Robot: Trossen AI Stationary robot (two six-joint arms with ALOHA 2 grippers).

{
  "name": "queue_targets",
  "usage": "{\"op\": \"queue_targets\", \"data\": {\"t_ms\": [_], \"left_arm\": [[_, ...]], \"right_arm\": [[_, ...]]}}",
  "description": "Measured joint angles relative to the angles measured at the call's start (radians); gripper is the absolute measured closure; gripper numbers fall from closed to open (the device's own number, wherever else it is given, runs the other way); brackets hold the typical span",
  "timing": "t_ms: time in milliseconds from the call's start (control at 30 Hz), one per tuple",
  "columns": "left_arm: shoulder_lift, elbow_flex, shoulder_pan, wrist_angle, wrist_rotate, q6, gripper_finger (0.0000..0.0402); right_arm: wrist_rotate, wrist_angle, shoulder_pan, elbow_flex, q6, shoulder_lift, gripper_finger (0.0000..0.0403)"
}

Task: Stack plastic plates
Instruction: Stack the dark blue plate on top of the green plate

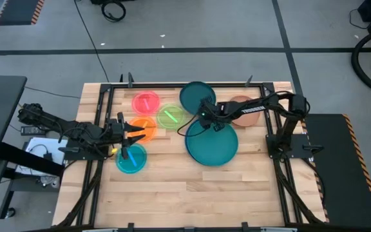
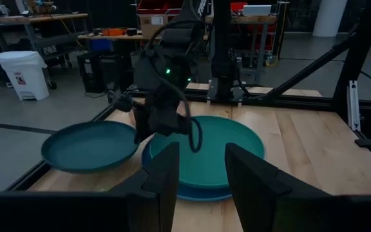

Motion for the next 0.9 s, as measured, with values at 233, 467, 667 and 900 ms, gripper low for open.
{"op": "queue_targets", "data": {"t_ms": [233, 467, 667, 900], "left_arm": [[0.000, 0.000, 0.000, 0.000, 0.000, 0.000, 0.0269], [0.000, 0.000, 0.000, 0.000, 0.000, 0.000, 0.0269], [0.000, 0.000, 0.000, 0.000, 0.000, -0.002, 0.0269], [0.000, 0.000, 0.000, 0.000, 0.000, -0.004, 0.0269]], "right_arm": [[0.006, -0.042, 0.040, 0.000, 0.083, -0.072, 0.0371], [0.006, -0.109, 0.122, 0.000, 0.201, -0.154, 0.0371], [0.008, -0.156, 0.205, 0.000, 0.313, -0.206, 0.0371], [-0.020, -0.271, 0.314, 0.000, 0.497, -0.212, 0.0371]]}}
